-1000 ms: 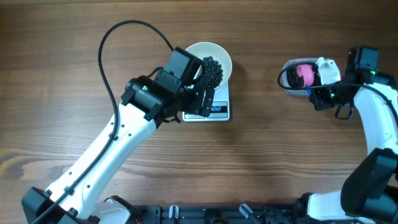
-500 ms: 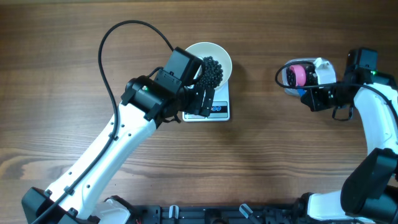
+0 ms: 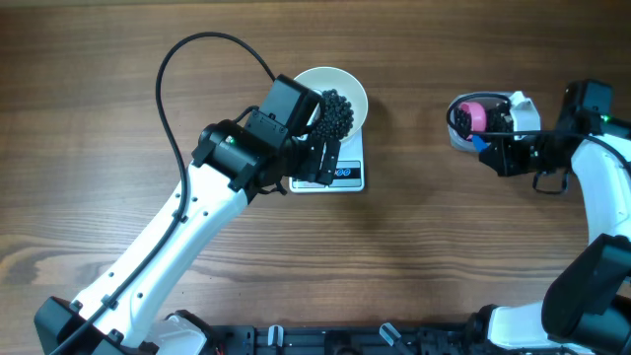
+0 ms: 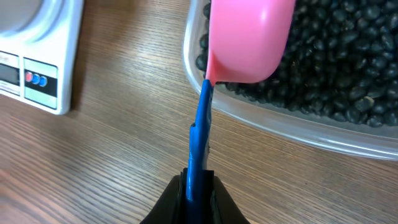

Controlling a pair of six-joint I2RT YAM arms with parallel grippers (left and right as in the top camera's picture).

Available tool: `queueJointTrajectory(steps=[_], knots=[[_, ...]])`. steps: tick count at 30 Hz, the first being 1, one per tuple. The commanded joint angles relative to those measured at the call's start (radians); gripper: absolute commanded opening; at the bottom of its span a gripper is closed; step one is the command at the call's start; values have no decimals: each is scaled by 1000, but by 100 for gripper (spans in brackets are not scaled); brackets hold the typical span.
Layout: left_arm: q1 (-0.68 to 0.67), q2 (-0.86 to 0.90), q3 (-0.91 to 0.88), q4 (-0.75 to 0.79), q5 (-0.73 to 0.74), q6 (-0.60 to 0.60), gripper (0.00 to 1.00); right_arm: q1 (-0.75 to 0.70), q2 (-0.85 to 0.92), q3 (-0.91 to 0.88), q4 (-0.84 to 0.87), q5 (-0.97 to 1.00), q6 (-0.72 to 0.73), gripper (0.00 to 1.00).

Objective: Scoop item into bowl and weigh 150g on scale
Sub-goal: 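Dip pink scoop into black beans in tub with right gripper, then lift filled scoop and carry it over the bowl with right gripper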

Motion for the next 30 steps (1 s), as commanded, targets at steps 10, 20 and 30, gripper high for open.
queueJointTrajectory(steps=[10, 20, 30], knots=[[-3, -14, 16, 0, -10, 13, 100, -13, 11, 3, -6, -67, 8, 4], [-3, -14, 16, 0, -10, 13, 100, -105, 11, 3, -7, -202, 41, 4], [-3, -13, 16, 0, -10, 12, 100, -174, 11, 3, -6, -243, 143, 4]])
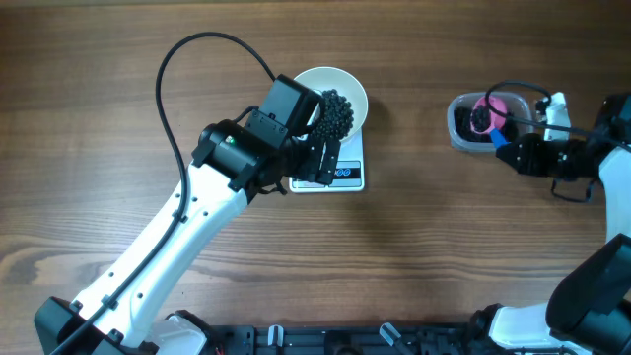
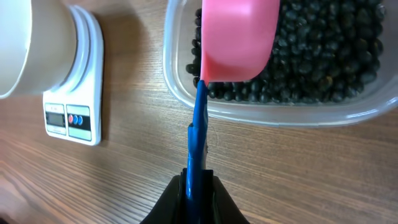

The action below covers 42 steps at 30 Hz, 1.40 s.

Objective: Scoop item into bowl and weigh 150g on scale
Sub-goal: 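Lift filled scoop and carry it over the bowl with right gripper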

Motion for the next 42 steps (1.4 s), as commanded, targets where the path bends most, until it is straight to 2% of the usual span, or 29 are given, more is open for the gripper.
queueJointTrajectory(steps=[1, 4, 13, 19, 23, 26, 29, 36, 42], knots=[[-3, -14, 16, 0, -9, 12, 100, -23, 11, 3, -2, -108, 38, 4], [-3, -14, 16, 0, -9, 13, 100, -45, 11, 3, -1, -192, 39, 4], [-3, -14, 16, 0, -10, 13, 100, -54, 11, 3, 0, -285, 60, 4], [-3, -13, 16, 0, -10, 13, 100, -51, 11, 3, 15, -523, 67, 4], [-3, -14, 16, 0, -10, 13, 100, -32, 11, 3, 26, -602, 166, 4], [-3, -14, 16, 0, -10, 12, 100, 11, 11, 3, 34, -631, 166, 4], [-3, -14, 16, 0, -10, 13, 100, 83, 11, 3, 84, -630, 227, 4], [-3, -13, 16, 0, -10, 13, 100, 316, 11, 3, 365, -597, 452, 4], [-3, -14, 16, 0, -10, 12, 100, 501, 11, 3, 436, -282, 449, 4]])
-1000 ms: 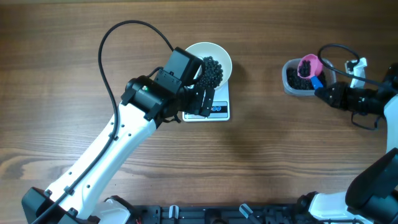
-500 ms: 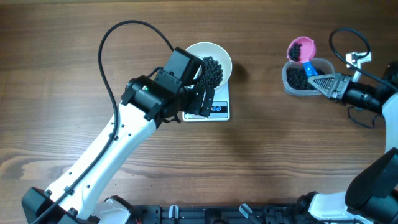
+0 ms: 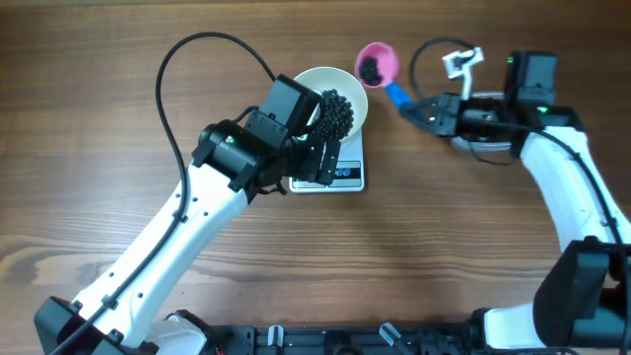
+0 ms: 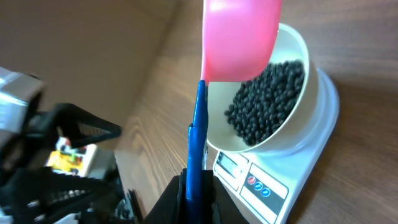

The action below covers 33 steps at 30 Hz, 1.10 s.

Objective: Scoop item into bowl and weigh 150g on scale
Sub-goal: 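Lift filled scoop and carry it over the bowl with right gripper, then tilt scoop over white bowl to pour beans with right gripper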

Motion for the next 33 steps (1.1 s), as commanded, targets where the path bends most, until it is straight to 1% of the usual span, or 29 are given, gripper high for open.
queueJointTrajectory(steps=[1, 5, 9, 13, 17, 21, 24, 33], knots=[[-3, -14, 16, 0, -10, 12, 100, 76, 11, 4, 21, 195, 9, 4], [-3, -14, 16, 0, -10, 12, 100, 142, 11, 4, 55, 289, 6, 4], [-3, -14, 16, 0, -10, 13, 100, 196, 11, 4, 55, 391, -98, 4], [-3, -13, 16, 0, -10, 13, 100, 229, 8, 6, 58, 471, -129, 4], [-3, -14, 16, 0, -10, 13, 100, 248, -10, 6, 58, 494, -216, 4], [-3, -14, 16, 0, -10, 12, 100, 277, -35, 6, 58, 612, -270, 4], [-3, -13, 16, 0, -10, 13, 100, 301, -47, 6, 58, 654, -327, 4], [-3, -14, 16, 0, -9, 13, 100, 337, -48, 6, 59, 710, -383, 4]])
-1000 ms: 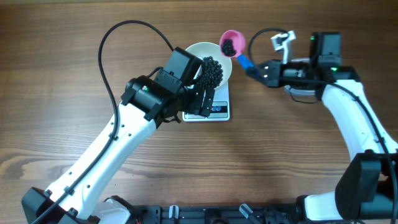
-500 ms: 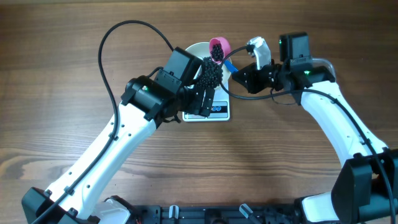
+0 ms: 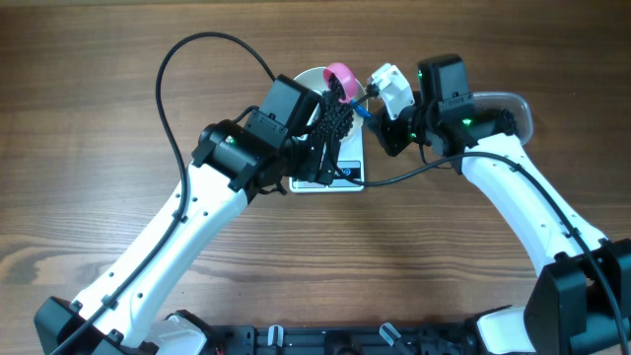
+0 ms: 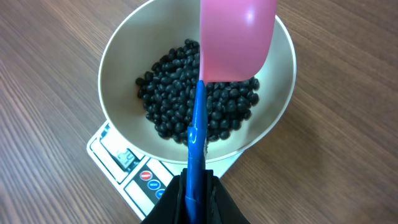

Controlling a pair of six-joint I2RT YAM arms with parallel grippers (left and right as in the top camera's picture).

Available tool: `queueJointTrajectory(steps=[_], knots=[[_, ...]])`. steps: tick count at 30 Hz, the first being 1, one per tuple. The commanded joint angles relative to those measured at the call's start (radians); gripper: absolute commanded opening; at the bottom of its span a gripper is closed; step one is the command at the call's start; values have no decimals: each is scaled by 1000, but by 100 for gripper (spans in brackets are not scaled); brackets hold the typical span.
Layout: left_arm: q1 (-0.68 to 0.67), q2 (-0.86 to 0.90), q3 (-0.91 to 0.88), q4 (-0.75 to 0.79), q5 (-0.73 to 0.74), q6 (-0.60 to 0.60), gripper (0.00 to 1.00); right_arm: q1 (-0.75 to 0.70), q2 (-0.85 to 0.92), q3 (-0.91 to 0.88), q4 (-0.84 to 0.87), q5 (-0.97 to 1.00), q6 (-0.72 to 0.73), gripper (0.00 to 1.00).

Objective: Scoop item into bowl and weigh 150g on scale
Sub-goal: 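Tilt scoop over white bowl to pour beans with right gripper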

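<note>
A white bowl (image 4: 118, 62) holding black beans (image 4: 186, 99) stands on the white scale (image 4: 124, 162). My right gripper (image 4: 199, 186) is shut on the blue handle of a pink scoop (image 4: 238, 37), whose cup hangs over the bowl's far side; its inside is hidden. In the overhead view the scoop (image 3: 340, 76) sits over the bowl (image 3: 306, 79), with the right gripper (image 3: 380, 120) just right of it. My left gripper (image 3: 328, 148) is over the bowl and scale (image 3: 347, 177); its jaw state is unclear.
A clear bean container (image 3: 513, 101) stands at the right, mostly hidden behind my right arm. The left arm runs from the bottom left up to the scale. A black cable loops above the left arm.
My right gripper has moved left with the scoop, from beside the bowl's right rim to over the bowl. Beans showed in the cup then; none show in it now. The left arm has not moved.
The scoop was first at the bean container at the far right, held by my right gripper, and was still over it a second later. Then it was beside the bowl with beans in it. Now it is over the bowl. My left arm stayed put.
</note>
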Motion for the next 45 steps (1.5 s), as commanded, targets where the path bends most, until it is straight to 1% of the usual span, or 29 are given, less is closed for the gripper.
queueJointTrajectory(steps=[1, 25, 29, 35, 39, 45], knots=[[-3, -14, 16, 0, -9, 12, 100, 3, -30, 6, 7, 34, -45, 4], [-3, -13, 16, 0, -10, 12, 100, 3, -30, 6, 9, 34, -34, 4], [-3, -13, 16, 0, -9, 12, 100, 3, -30, 6, 48, 34, -87, 4], [-3, -14, 16, 0, -10, 13, 100, 3, -30, 6, 63, 55, -99, 4], [-3, -13, 16, 0, -10, 13, 100, 3, -31, 7, 64, 98, -179, 4], [-3, -14, 16, 0, -9, 13, 100, 3, -31, 8, 47, 47, -161, 4]])
